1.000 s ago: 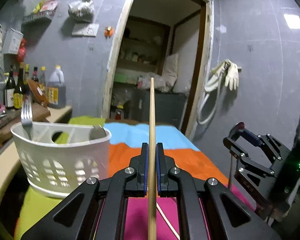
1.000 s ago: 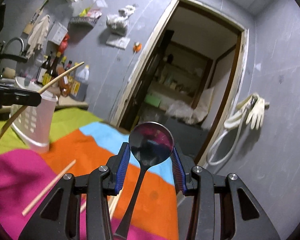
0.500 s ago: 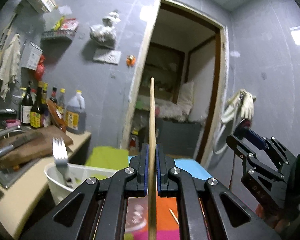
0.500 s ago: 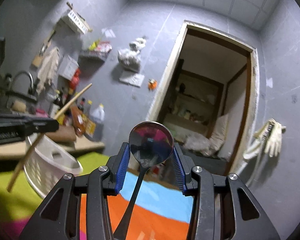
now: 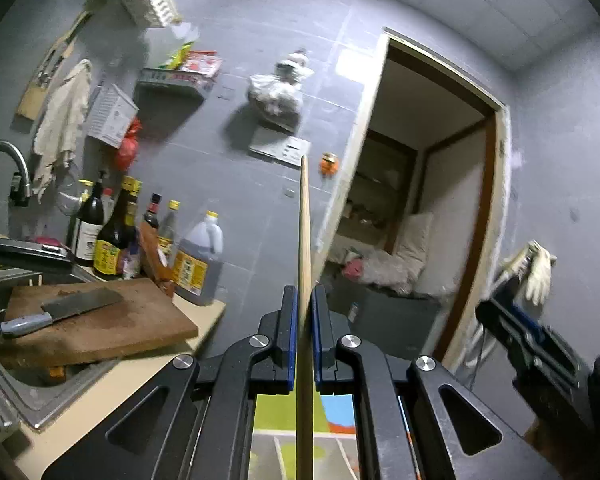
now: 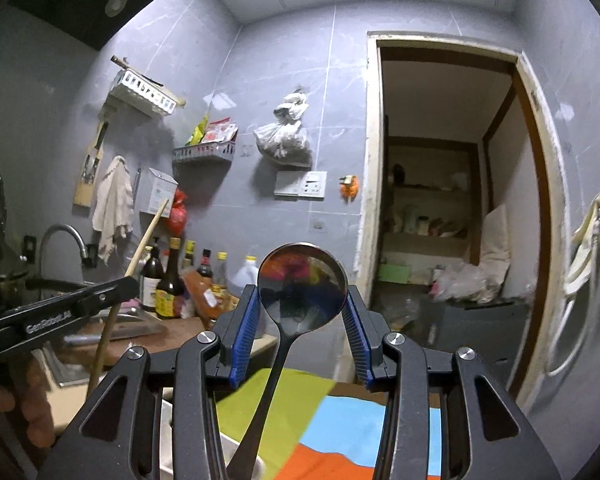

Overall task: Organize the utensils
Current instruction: 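Lift the chopstick with the left tool while the right tool carries the spoon to the basket, then open the right tool to drop the spoon in the basket while the left tool drops the chopstick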

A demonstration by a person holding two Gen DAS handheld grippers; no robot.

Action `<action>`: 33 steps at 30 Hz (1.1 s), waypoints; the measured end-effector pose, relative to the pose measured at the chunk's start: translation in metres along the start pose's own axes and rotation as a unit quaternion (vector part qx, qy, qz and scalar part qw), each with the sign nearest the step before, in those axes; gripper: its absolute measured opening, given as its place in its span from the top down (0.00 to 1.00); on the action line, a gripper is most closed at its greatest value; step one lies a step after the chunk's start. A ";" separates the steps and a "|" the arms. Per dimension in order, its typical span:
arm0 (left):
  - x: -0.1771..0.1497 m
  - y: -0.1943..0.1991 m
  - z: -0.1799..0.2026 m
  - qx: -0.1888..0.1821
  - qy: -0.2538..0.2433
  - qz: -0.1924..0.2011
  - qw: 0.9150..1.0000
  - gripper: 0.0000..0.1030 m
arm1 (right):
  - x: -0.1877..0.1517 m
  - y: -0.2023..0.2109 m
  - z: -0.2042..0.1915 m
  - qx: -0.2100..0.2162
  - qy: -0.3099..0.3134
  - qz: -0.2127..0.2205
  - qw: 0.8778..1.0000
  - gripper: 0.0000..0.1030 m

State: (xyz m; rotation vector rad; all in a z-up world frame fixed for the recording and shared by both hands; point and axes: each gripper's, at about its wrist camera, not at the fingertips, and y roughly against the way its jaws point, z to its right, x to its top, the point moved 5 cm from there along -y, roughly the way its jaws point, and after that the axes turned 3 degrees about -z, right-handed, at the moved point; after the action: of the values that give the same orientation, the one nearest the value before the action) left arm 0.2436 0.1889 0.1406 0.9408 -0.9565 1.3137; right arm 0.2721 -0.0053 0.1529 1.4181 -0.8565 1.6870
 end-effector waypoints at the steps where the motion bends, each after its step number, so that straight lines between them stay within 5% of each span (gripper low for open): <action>1: 0.002 -0.002 -0.004 0.003 0.001 0.005 1.000 0.96 | -0.001 -0.005 -0.003 0.004 -0.003 -0.002 1.000 0.62; 10: -0.002 -0.021 -0.027 0.038 0.016 0.028 0.999 0.96 | -0.024 -0.030 -0.019 0.015 -0.012 -0.011 1.000 0.62; 20: -0.028 -0.021 -0.014 0.065 -0.023 0.042 0.997 0.96 | -0.051 -0.038 -0.033 0.011 0.020 -0.046 0.999 0.61; 33: -0.064 -0.010 -0.009 0.079 -0.046 -0.025 0.995 0.96 | -0.077 -0.036 -0.034 0.044 0.019 -0.115 0.992 0.61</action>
State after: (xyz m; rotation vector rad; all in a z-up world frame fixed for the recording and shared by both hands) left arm 0.2522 0.1758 0.0766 1.1487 -0.9016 1.3270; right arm 0.2948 0.0323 0.0726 1.4786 -0.5801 1.5869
